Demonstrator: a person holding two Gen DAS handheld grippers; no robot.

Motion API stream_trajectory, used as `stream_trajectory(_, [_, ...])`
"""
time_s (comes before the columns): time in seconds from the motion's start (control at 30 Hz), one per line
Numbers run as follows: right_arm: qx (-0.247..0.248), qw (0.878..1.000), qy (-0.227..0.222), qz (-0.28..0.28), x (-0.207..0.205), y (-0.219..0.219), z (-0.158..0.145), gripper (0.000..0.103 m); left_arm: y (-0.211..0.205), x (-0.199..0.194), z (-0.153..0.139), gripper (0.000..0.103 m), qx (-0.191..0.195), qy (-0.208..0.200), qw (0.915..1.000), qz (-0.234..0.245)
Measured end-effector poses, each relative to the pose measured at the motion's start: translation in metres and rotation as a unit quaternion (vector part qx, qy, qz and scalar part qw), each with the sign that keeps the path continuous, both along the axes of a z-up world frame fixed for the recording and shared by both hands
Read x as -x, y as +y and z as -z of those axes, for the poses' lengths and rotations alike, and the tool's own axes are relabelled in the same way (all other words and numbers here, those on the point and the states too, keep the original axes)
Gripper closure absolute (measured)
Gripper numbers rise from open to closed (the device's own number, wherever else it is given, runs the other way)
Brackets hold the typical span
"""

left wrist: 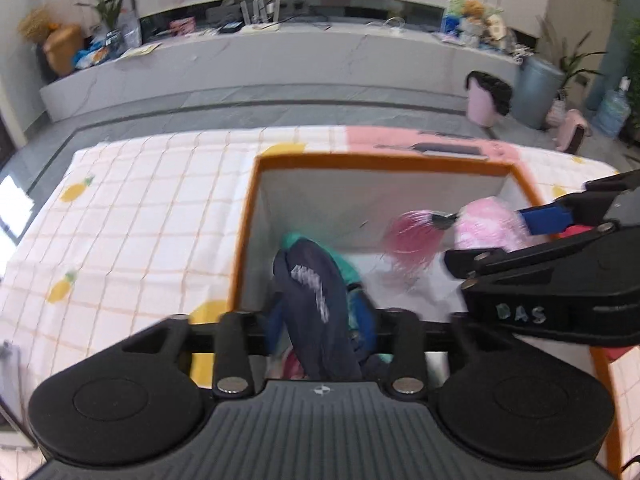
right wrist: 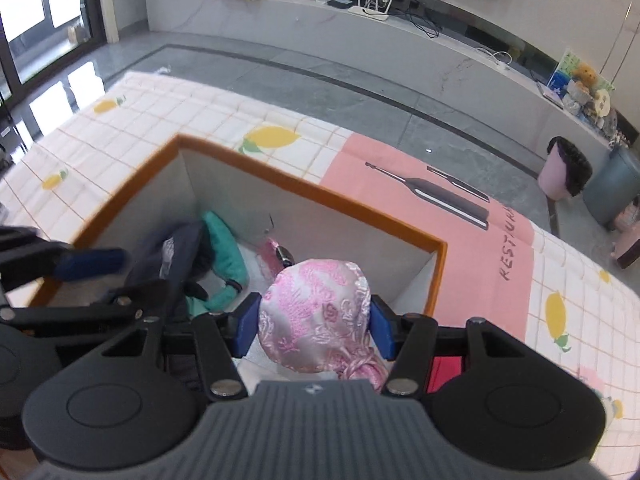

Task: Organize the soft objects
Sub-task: 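Carry the headband and pink pouch with both tools over the orange box, then open both tools to drop the headband and pouch into the box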

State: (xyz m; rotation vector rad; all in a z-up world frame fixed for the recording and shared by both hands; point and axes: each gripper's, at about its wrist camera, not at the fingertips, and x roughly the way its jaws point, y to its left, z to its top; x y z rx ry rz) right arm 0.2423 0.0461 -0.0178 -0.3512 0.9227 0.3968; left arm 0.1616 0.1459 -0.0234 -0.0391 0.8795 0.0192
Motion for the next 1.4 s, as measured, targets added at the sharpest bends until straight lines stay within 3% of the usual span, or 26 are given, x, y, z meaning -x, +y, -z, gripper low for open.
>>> stream_trajectory(0.1, [0.009,1.000,-0.001,0.001,-0.003,0.000,0.003,0.047,0.001,0.006,0.001,0.038,-0.006,0.002,1.0000,0.004])
stream_trajectory(0.13, [0.006,1.000,0.002,0.002,-0.003,0.000,0.004,0.047,0.001,0.008,0.000,0.027,-0.011,0.003,0.9999,0.009])
stream_trajectory(0.2, [0.000,1.000,0.005,0.005,-0.003,0.000,0.004,0.047,-0.002,0.015,-0.005,0.016,-0.014,0.002,0.9997,0.021])
stream_trajectory(0.43, [0.002,1.000,0.006,0.001,0.002,0.009,0.005,0.047,-0.010,0.042,-0.039,0.016,-0.038,-0.049,0.9978,0.024])
stream_trajectory(0.57, [0.002,1.000,0.015,0.007,0.001,0.013,0.008,0.046,-0.009,0.052,-0.049,0.016,-0.048,-0.057,0.9966,0.036])
stream_trajectory(0.77, [0.010,1.000,0.025,0.008,0.005,0.018,0.013,0.046,0.003,0.052,-0.047,0.016,-0.088,-0.074,0.9933,-0.009])
stream_trajectory(0.9, [0.001,1.000,0.025,-0.003,0.009,0.019,0.012,0.040,0.019,0.047,-0.044,0.016,-0.066,-0.061,0.9951,-0.041])
stream_trajectory(0.97, [0.002,1.000,0.019,-0.019,0.012,0.022,0.011,0.015,0.027,0.047,-0.043,0.016,-0.054,-0.050,0.9959,-0.052])
stream_trajectory(1.0, [0.003,1.000,0.016,-0.026,0.015,0.023,0.011,0.012,0.031,0.045,-0.043,0.016,-0.051,-0.044,0.9961,-0.057])
stream_trajectory(1.2, [0.011,0.998,-0.006,-0.057,0.027,0.031,0.003,0.008,0.053,0.046,-0.046,0.016,-0.002,-0.023,0.9951,-0.096])
stream_trajectory(1.4, [-0.016,0.998,-0.016,-0.061,0.033,0.029,-0.021,0.005,0.060,0.052,-0.059,0.016,0.005,-0.023,0.9922,-0.122])
